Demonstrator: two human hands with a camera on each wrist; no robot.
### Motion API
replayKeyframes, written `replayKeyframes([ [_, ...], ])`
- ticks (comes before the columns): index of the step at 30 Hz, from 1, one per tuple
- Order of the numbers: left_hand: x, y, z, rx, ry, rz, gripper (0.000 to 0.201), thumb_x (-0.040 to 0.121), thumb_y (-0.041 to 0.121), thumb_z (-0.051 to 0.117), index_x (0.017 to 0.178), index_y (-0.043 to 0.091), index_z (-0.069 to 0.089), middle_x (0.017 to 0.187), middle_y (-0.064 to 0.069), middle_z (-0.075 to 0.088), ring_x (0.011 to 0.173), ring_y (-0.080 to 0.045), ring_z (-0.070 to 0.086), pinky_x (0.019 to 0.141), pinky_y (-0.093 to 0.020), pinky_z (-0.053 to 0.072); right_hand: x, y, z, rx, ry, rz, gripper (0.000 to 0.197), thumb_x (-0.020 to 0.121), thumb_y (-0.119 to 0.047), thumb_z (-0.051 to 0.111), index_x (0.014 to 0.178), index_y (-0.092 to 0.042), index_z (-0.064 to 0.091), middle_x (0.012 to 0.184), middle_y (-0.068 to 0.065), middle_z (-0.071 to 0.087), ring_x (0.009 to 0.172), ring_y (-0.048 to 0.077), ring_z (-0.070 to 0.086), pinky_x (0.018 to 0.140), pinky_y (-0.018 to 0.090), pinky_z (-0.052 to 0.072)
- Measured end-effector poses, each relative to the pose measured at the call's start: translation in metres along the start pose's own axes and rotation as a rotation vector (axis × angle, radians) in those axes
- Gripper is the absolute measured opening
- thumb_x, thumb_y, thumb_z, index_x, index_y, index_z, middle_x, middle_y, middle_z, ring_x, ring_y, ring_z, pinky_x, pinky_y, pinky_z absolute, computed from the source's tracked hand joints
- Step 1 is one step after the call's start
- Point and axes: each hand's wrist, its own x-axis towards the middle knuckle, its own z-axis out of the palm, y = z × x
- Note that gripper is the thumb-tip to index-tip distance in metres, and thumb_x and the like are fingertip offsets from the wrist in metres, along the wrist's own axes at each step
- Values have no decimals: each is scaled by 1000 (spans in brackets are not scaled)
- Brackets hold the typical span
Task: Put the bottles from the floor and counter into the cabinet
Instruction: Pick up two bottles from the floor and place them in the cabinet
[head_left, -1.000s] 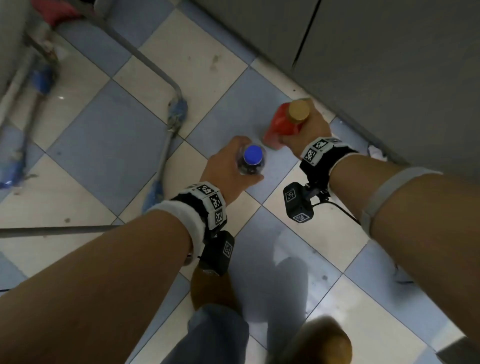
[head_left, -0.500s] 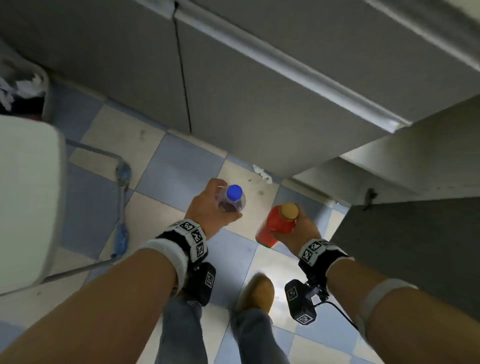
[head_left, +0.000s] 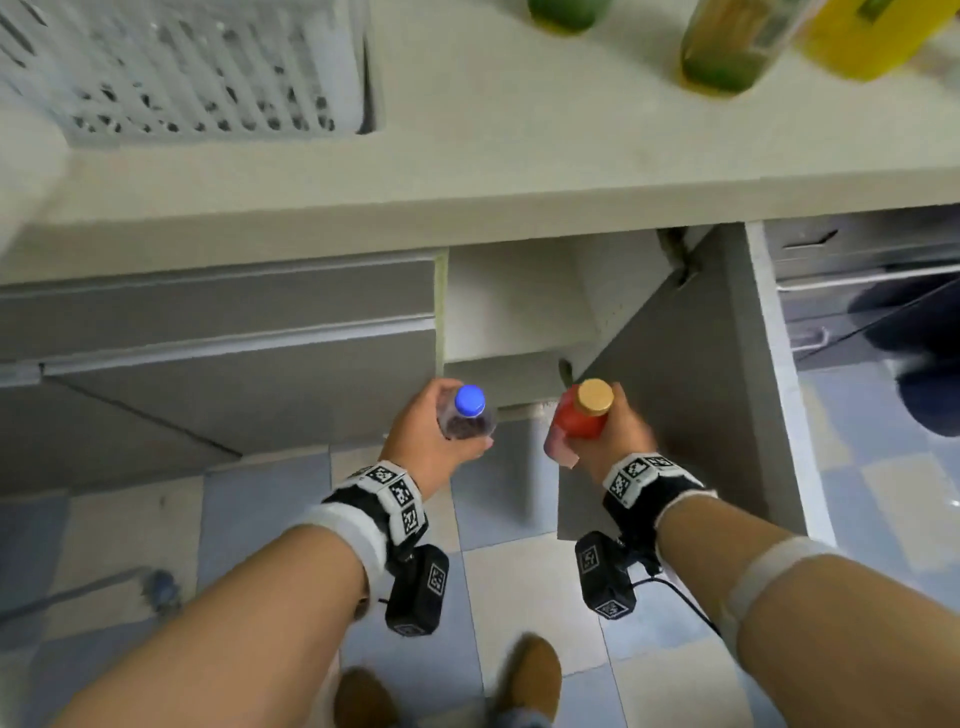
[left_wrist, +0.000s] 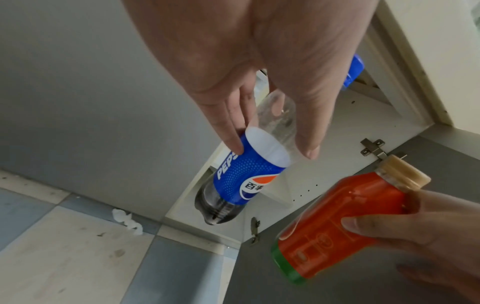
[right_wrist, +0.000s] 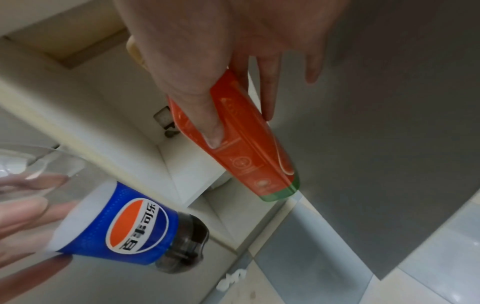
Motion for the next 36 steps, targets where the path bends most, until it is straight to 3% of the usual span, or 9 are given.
replayKeyframes([
  [4, 31, 14, 33, 36, 50, 32, 60, 68, 13, 90, 117, 24, 58, 99, 22, 64, 82, 23, 58, 72, 5, 38, 23, 15, -2, 48, 105, -25, 43, 67, -45, 69, 92, -40, 34, 106, 2, 61, 90, 34, 66, 85, 48, 53],
  [7, 58, 19, 49, 74, 87, 49, 62, 70, 21, 89, 123, 26, 57, 107, 14, 64, 93, 8, 59, 75, 3, 37, 38, 19, 3, 179, 140, 6, 56, 56, -48, 65, 105, -38, 40, 110, 0, 63, 99, 32, 65, 92, 49, 51],
  [10, 90, 15, 62, 75, 119, 99, 66, 71, 27, 88, 126, 27, 50, 117, 10, 60, 107, -12, 59, 92, -21, 46, 63, 18, 16, 344, 162, -24, 63, 63, -28, 75, 118, -34, 44, 111, -3, 67, 101, 25, 66, 92, 41, 53],
  [12, 113, 13, 69, 65, 126, 142, 68, 72, 29, 86, 127, 28, 46, 119, 11, 57, 107, -9, 60, 93, -23, 47, 88, 11, 27, 442, 196, -79, 68, 64, -23, 78, 122, -28, 42, 108, -2, 68, 98, 23, 68, 92, 42, 54],
  [15, 150, 12, 74, 61, 159, 207, 61, 78, 24, 83, 127, 20, 46, 122, 4, 59, 95, 14, 56, 82, -2, 39, 127, -8, 33, 520, 213, -175, 69, 69, -16, 82, 127, -19, 44, 99, -7, 65, 89, 18, 67, 89, 39, 56],
  [19, 196, 7, 80, 114, 277, 294, 66, 80, 30, 79, 137, 20, 48, 128, -5, 60, 110, -15, 60, 97, -25, 47, 182, -30, 34, 550, 172, -302, 78, 73, -14, 83, 140, -18, 42, 114, -1, 62, 96, 15, 64, 86, 24, 52],
  [24, 229, -4, 85, 27, 389, 313, 77, 80, 45, 70, 148, 27, 38, 136, -3, 59, 120, -22, 62, 104, -42, 50, 229, -46, 56, 478, 133, -420, 80, 74, -24, 82, 143, -21, 41, 130, 4, 61, 111, 17, 59, 98, 32, 48],
  [28, 233, -16, 85, -19, 467, 303, 75, 87, 40, 69, 151, 25, 33, 144, 0, 56, 128, -20, 58, 108, -42, 48, 247, -62, 72, 505, 56, -459, 81, 76, -29, 80, 145, -23, 37, 139, 5, 56, 122, 22, 58, 104, 41, 47],
  [36, 230, -15, 81, -77, 552, 270, 69, 94, 33, 63, 153, 20, 29, 150, -4, 47, 137, -22, 50, 114, -44, 43, 258, -89, 85, 444, -39, -529, 82, 82, -31, 76, 150, -22, 31, 139, 5, 57, 120, 22, 60, 102, 36, 48],
])
